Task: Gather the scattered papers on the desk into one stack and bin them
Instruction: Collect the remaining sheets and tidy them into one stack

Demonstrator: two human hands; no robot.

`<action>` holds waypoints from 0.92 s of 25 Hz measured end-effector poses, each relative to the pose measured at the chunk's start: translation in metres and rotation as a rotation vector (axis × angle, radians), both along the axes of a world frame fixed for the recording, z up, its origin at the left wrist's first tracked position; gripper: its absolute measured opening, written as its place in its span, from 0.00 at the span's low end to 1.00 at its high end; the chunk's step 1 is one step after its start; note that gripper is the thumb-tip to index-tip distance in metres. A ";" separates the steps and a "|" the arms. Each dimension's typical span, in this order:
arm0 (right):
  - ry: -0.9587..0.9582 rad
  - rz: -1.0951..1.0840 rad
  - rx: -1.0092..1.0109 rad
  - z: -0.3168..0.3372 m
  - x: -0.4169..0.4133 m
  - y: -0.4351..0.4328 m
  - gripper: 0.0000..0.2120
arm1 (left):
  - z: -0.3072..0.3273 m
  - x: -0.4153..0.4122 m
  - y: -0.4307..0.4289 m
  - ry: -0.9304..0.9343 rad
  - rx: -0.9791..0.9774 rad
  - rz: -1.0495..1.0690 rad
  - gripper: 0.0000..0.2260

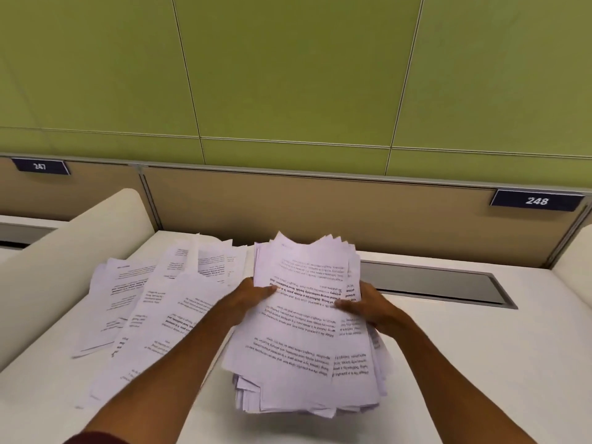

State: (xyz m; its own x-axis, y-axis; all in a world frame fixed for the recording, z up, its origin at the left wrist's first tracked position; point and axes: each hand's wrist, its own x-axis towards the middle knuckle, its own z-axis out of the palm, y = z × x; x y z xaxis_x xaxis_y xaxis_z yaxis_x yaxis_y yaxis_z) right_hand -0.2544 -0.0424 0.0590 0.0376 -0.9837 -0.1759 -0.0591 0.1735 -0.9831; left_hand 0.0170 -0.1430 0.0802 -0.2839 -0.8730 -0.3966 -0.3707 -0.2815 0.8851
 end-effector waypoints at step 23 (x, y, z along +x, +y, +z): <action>0.171 -0.348 0.236 -0.073 0.119 -0.007 0.18 | -0.088 0.231 -0.101 -0.575 -0.124 0.349 0.40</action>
State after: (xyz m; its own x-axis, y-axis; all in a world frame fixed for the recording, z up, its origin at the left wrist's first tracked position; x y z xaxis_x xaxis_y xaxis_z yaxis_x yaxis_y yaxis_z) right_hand -0.1350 -0.0491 -0.0137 -0.3372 -0.8650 -0.3716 -0.1158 0.4298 -0.8954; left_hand 0.2480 -0.2437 -0.0081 0.2483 -0.9239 -0.2911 -0.6975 -0.3791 0.6081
